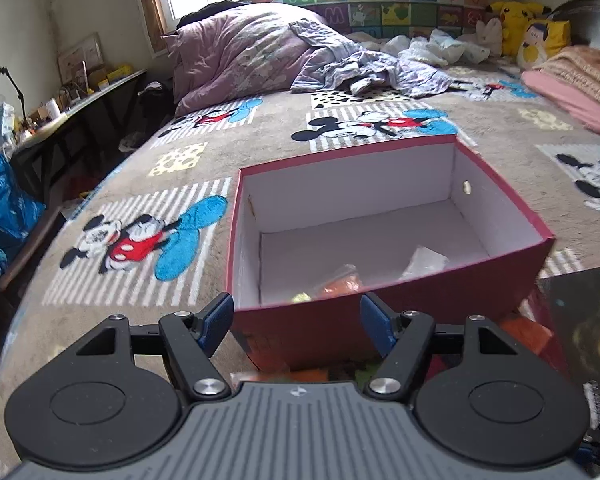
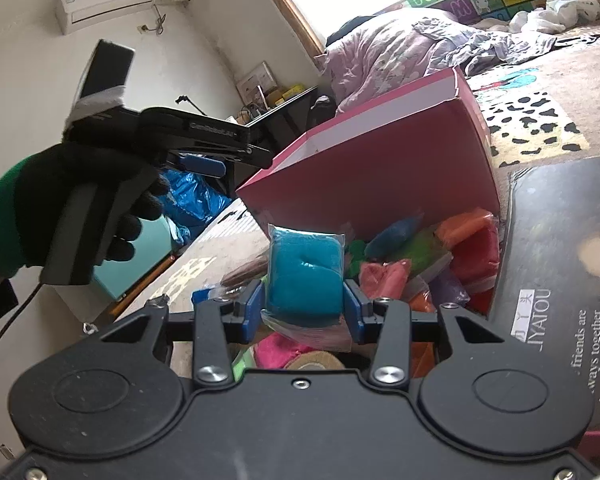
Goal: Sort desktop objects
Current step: 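Lift the left tool out of the box while right keeps holding the teal bag, then carry the teal clay bag into the red box and open the right gripper, then move the right tool to the dark portrait book and grasp its edge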
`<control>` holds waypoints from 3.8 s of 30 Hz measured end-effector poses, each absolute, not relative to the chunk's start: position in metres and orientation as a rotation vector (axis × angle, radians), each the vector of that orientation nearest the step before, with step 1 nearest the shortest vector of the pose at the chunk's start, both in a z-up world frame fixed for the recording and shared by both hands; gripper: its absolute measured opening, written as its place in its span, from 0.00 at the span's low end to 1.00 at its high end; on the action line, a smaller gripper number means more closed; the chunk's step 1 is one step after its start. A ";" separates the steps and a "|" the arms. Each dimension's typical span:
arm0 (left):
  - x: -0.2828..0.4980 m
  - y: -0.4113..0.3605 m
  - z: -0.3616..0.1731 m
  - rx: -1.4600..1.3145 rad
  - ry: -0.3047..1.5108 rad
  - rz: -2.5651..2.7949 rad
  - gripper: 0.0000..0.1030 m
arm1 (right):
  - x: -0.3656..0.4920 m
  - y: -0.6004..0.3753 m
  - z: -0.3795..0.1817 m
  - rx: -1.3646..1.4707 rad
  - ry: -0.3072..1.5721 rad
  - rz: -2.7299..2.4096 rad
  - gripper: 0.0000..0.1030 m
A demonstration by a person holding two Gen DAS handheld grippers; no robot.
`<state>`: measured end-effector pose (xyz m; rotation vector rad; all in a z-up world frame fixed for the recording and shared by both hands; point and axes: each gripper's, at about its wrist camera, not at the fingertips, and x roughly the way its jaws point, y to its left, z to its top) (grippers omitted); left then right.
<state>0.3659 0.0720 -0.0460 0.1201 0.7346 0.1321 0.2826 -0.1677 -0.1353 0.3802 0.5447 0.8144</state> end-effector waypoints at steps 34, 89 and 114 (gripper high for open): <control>0.196 0.032 -0.155 0.009 0.518 0.039 0.68 | 0.249 -0.200 -0.143 0.549 0.616 0.716 0.40; 0.224 0.069 -0.152 -0.101 0.495 0.048 0.68 | 0.488 -0.051 -0.072 -0.024 0.872 0.499 0.46; 0.220 0.062 -0.158 -0.097 0.547 0.049 0.68 | 0.357 -0.180 -0.042 0.237 0.692 0.578 0.70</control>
